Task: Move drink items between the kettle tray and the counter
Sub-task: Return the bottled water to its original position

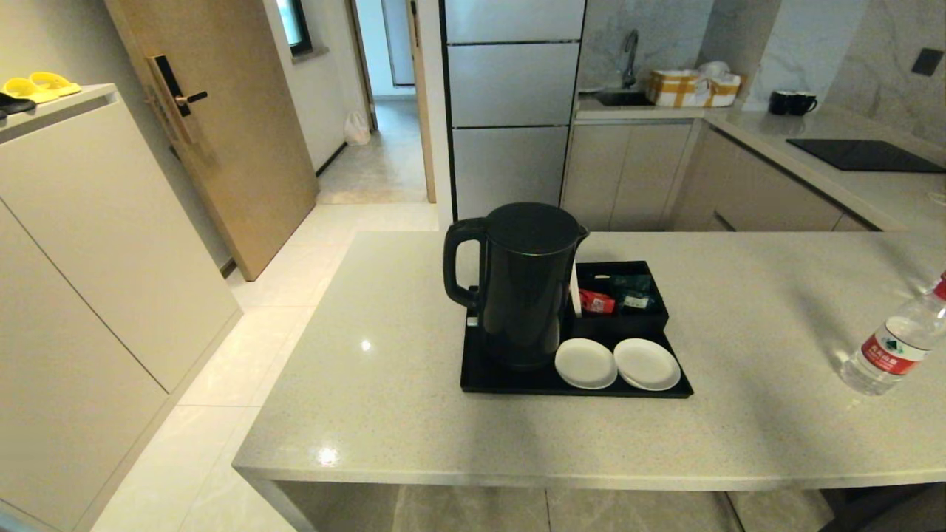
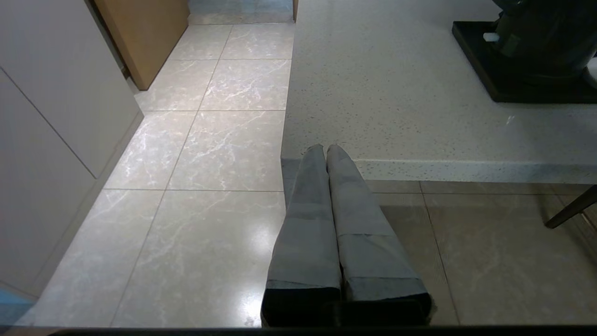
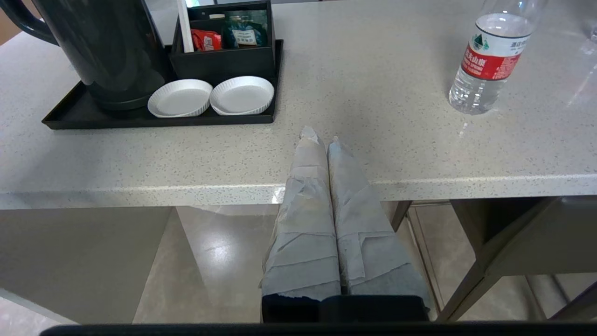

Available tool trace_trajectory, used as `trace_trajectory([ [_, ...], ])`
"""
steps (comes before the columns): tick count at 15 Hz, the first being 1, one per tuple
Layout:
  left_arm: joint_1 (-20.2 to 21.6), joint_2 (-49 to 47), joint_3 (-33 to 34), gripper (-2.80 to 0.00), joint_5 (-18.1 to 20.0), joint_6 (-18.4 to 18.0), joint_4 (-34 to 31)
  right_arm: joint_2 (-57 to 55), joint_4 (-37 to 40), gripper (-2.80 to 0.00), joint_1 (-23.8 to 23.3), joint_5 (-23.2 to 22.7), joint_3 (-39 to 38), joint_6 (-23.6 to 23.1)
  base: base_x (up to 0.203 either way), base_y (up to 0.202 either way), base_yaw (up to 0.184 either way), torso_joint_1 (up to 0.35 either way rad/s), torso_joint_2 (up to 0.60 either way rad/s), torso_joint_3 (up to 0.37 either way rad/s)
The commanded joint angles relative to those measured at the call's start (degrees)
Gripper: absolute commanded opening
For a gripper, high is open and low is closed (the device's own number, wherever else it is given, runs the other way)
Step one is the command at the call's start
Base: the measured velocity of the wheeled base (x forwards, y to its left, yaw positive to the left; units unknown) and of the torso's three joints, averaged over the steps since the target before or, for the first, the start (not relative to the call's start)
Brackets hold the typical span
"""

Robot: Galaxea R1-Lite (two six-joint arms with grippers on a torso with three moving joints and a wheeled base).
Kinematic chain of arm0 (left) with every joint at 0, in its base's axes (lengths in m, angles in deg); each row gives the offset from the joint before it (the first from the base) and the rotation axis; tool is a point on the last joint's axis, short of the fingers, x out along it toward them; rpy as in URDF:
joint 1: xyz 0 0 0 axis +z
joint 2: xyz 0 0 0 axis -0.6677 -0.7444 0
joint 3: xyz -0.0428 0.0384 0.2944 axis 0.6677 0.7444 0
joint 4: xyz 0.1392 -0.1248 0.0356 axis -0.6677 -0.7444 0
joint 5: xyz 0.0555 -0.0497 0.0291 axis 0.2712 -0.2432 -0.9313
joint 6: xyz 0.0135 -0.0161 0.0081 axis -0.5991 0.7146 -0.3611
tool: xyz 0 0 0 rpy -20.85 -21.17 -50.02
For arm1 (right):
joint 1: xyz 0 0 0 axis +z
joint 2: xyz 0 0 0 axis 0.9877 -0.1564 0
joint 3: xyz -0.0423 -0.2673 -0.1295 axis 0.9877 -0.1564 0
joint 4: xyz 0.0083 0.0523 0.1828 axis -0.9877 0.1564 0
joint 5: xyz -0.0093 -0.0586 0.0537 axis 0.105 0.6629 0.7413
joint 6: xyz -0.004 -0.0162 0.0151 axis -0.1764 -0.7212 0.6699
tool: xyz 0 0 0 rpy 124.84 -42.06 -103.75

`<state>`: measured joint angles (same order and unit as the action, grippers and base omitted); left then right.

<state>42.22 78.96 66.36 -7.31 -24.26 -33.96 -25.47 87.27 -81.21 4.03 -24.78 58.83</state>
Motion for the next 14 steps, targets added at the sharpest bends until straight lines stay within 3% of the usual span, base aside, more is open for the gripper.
trace_trajectory([
  [1, 0.0, 0.0, 0.0, -2.8, 0.1, -0.1, -0.1, -0.1, 0.1, -2.8, 0.0, 0.0, 0.0, 0.1, 0.0, 0.0, 0.0, 0.0, 0.0, 0.0],
  [14, 0.0, 0.0, 0.1, -2.8, -0.1, 0.4, 0.0, -0.2, 0.1, -2.8, 0.0, 0.0, 0.0, 0.1, 0.0, 0.0, 0.0, 0.0, 0.0, 0.0],
])
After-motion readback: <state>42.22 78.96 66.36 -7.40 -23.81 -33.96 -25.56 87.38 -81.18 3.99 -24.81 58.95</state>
